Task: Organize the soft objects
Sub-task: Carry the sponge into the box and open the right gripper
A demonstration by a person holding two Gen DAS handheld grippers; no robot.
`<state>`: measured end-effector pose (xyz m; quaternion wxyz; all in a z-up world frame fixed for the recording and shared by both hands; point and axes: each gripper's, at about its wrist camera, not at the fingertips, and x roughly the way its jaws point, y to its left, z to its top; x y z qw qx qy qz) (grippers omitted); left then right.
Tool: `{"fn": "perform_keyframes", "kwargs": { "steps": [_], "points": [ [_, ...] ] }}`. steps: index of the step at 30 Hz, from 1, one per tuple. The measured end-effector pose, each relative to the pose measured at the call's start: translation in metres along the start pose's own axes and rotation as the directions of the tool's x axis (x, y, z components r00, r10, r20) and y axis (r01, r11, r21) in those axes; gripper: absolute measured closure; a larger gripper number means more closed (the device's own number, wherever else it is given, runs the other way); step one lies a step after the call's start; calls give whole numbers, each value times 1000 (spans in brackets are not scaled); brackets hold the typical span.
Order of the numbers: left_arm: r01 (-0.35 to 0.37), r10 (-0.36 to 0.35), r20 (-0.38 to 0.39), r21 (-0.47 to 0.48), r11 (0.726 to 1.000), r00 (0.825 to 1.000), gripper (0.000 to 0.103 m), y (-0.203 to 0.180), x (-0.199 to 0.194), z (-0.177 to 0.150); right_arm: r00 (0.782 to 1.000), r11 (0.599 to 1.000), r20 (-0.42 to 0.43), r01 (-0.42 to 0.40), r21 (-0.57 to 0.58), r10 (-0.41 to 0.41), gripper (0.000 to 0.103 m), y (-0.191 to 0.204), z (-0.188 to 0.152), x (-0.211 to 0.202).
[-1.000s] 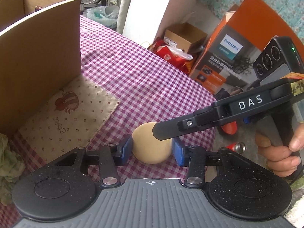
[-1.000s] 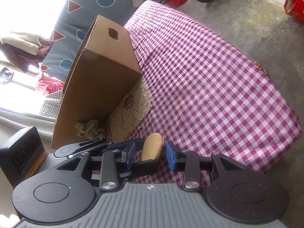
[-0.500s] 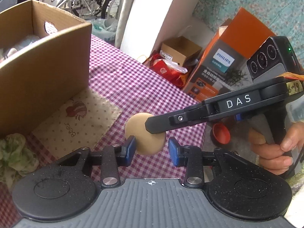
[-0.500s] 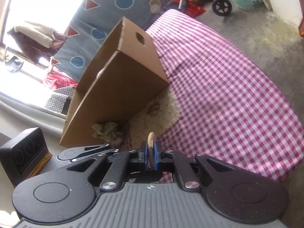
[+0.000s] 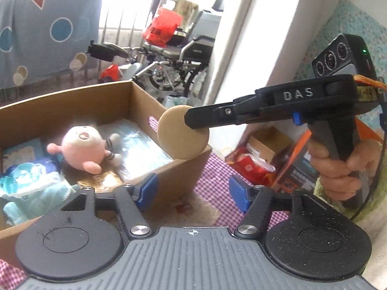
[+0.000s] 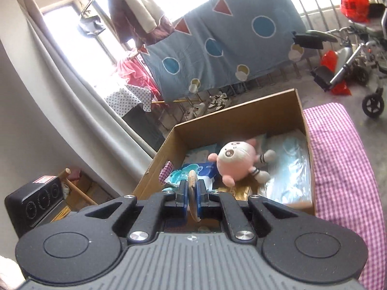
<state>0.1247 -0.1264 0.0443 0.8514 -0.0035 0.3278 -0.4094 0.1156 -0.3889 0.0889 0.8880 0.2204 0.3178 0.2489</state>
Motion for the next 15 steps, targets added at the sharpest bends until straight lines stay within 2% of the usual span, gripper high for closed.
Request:
{"fn": "perform_keyframes", "kwargs": {
  "steps": [3, 5, 8, 12, 15],
  "points": [
    [-28, 29, 20, -49, 998, 999, 23, 18, -6, -1, 999, 998, -38, 26, -59, -28, 96, 6, 28, 32],
    [-39, 41, 23, -67, 997, 999, 18, 29, -10, -5, 994, 997, -95, 50, -63, -56, 96, 1, 43, 59],
    [-50, 53, 26, -85, 995, 998, 13, 42, -16, -11, 971, 995, -219, 88, -39, -95, 96, -18, 57, 105],
    [-53, 57, 28, -125, 991, 998, 10, 58, -21, -19, 906, 988, -400, 153, 8, -137, 96, -50, 60, 162],
    [-49, 54, 28, -159, 986, 998, 9, 68, -23, -23, 854, 980, -489, 201, -2, -176, 93, -68, 56, 195]
  ]
}}
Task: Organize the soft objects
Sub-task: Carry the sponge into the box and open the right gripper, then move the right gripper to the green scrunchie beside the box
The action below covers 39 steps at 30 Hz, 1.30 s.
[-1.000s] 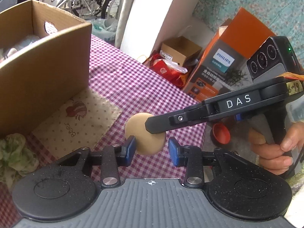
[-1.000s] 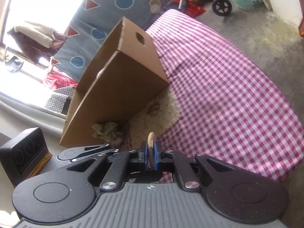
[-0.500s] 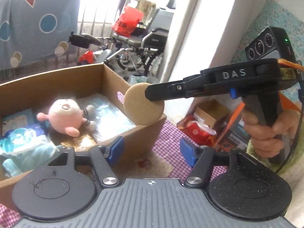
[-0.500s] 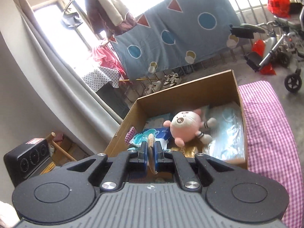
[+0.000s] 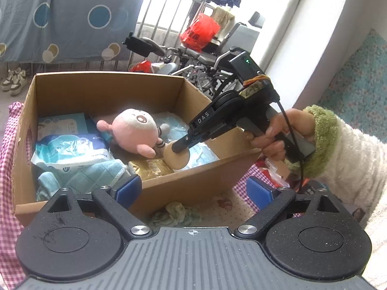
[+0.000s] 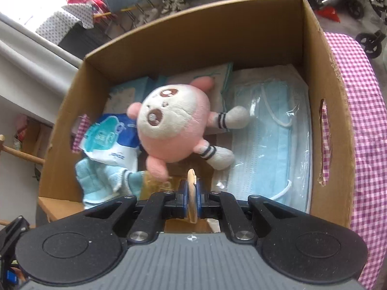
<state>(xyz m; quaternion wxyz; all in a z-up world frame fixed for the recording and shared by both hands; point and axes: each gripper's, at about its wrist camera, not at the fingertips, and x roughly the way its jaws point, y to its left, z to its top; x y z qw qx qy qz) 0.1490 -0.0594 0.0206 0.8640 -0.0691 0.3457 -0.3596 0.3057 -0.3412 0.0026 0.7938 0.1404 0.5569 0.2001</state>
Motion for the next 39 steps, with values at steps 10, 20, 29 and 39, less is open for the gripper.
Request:
{"fn": "perform_keyframes", "kwargs": {
  "steps": [10, 20, 29, 39],
  "points": [
    [-1, 0, -24, -43, 999, 1000, 9, 8, -4, -10, 979, 984, -95, 179, -2, -178, 54, -17, 8, 22],
    [-69, 67, -151, -9, 998, 986, 8, -3, 8, -24, 977, 985, 137, 167, -33, -161, 43, 15, -14, -44],
    [-96, 117, -282, 87, 992, 952, 15, -12, 49, -43, 962, 991, 246, -98, -90, 117, 42, 48, -109, -94],
    [-137, 191, -363, 169, 976, 912, 21, -9, 96, -53, 993, 996, 81, -89, 15, 87, 42, 27, -124, -5]
  ]
}}
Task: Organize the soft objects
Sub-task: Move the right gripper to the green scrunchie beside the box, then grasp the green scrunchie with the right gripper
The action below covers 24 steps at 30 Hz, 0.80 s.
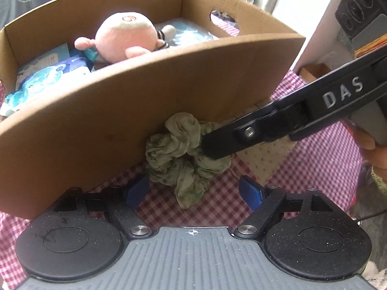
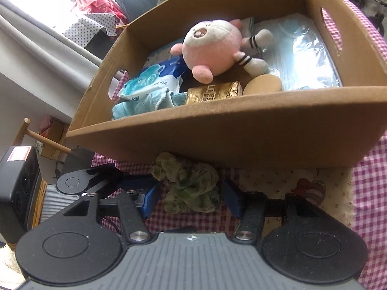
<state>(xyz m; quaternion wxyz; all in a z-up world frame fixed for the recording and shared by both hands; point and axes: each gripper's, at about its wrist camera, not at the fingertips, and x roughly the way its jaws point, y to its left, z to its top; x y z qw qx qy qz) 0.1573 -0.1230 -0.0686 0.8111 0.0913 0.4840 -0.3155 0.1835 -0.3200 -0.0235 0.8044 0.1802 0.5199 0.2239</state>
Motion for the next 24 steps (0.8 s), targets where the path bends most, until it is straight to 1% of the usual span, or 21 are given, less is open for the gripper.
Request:
{"fn": "perform_keyframes", "kwargs": {
  "steps": [3, 4, 5, 6, 8, 11, 14, 17, 20, 24],
  "points": [
    [7, -7, -17, -7, 1000, 1000, 22, 3, 9, 3, 1000, 1000, -28, -11, 1, 11, 42, -5, -4, 19],
    [9, -9, -13, -5, 1000, 1000, 22, 4, 9, 3, 999, 1000, -38, -17, 4, 17, 46, -6, -4, 24],
    [13, -13, -7, 1, 1000, 1000, 22, 4, 9, 4, 999, 1000, -44, -22, 4, 22, 53, -6, -5, 28],
    [19, -19, -7, 3, 1000, 1000, 22, 5, 10, 4, 999, 1000, -47, -27, 6, 27, 54, -7, -5, 31],
    [33, -33, -3, 1, 999, 999, 22, 6, 9, 5, 997, 999, -56, -49, 17, 50, 71, -10, -6, 36],
    [62, -62, 12, -15, 998, 998, 23, 10, 3, 4, 995, 997, -57, -75, 28, 76, 77, -10, -6, 37],
    [93, -92, 41, -22, 995, 995, 23, 9, -11, 1, 996, 996, -37, -86, 17, 87, 80, -6, -9, 31],
    [106, -105, 69, -18, 994, 992, 23, 6, -28, -3, 995, 995, -13, -98, 1, 98, 81, 0, -12, 19],
    [124, -122, 104, -14, 992, 987, 23, 1, -49, -7, 994, 994, 17, -107, -25, 107, 82, 12, -18, 2],
    [137, -134, 169, -4, 991, 976, 23, -5, -87, -12, 989, 990, 69, -123, -70, 128, 82, 32, -26, -29]
  ]
}}
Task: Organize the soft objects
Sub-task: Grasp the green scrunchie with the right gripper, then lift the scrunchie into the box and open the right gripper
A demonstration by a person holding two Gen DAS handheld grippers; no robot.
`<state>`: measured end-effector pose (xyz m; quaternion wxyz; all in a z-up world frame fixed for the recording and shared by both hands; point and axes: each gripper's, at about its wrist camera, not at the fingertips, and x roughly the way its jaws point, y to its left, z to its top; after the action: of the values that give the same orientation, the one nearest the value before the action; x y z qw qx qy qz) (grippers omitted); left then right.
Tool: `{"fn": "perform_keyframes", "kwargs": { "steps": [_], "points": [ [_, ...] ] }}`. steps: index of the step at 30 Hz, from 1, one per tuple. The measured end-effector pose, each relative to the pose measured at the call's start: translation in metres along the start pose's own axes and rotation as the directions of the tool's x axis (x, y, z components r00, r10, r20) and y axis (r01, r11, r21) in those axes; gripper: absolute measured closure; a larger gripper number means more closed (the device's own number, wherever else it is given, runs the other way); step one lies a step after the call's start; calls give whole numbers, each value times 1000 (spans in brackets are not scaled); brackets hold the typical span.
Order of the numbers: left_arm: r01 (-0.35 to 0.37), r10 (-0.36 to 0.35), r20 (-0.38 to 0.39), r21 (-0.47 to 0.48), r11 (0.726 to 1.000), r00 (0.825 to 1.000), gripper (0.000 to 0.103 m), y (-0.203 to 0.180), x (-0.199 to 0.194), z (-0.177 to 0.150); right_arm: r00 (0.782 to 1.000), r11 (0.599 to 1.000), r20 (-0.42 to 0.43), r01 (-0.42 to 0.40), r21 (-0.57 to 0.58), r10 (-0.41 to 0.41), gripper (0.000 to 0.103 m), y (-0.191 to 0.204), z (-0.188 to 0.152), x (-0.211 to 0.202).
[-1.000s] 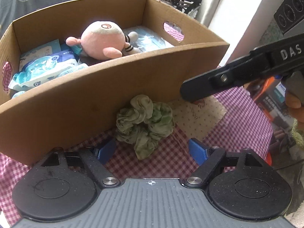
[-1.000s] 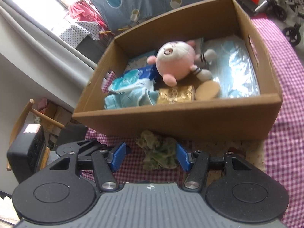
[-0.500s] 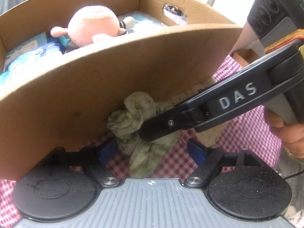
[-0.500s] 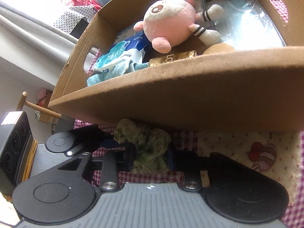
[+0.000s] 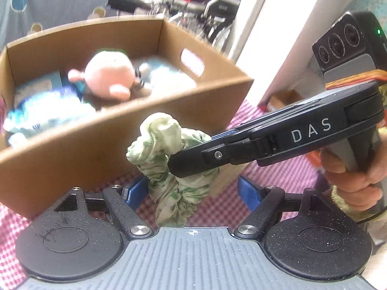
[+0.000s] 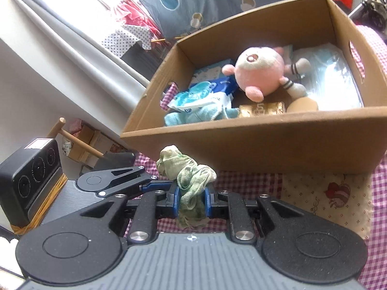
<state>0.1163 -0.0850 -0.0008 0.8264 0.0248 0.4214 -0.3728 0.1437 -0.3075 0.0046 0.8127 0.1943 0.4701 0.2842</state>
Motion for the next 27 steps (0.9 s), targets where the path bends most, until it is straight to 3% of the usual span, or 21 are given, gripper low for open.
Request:
{"fn": "perform_keyframes", "kwargs": {
  "steps": [7, 11, 15, 22, 27],
  "points": [
    [-16, 12, 135, 27, 1000, 991, 23, -10, -50, 35, 992, 992, 117, -29, -121, 43, 82, 43, 19, -44],
    [-10, 5, 167, 28, 1000, 986, 22, -8, -43, 65, 984, 987, 164, -39, -156, 64, 82, 50, 44, -60],
    [4, -4, 137, 0, 1000, 991, 22, 0, -17, 87, 981, 990, 183, -33, -140, 59, 82, 38, 74, -61],
    [95, -98, -10, -158, 983, 995, 22, 38, 37, 90, 996, 999, 87, -35, 34, 32, 82, -26, 111, -28],
    [137, -146, -25, -219, 966, 989, 16, 55, 37, 79, 999, 987, -50, 2, 158, 6, 82, -73, 114, -1]
  ]
}}
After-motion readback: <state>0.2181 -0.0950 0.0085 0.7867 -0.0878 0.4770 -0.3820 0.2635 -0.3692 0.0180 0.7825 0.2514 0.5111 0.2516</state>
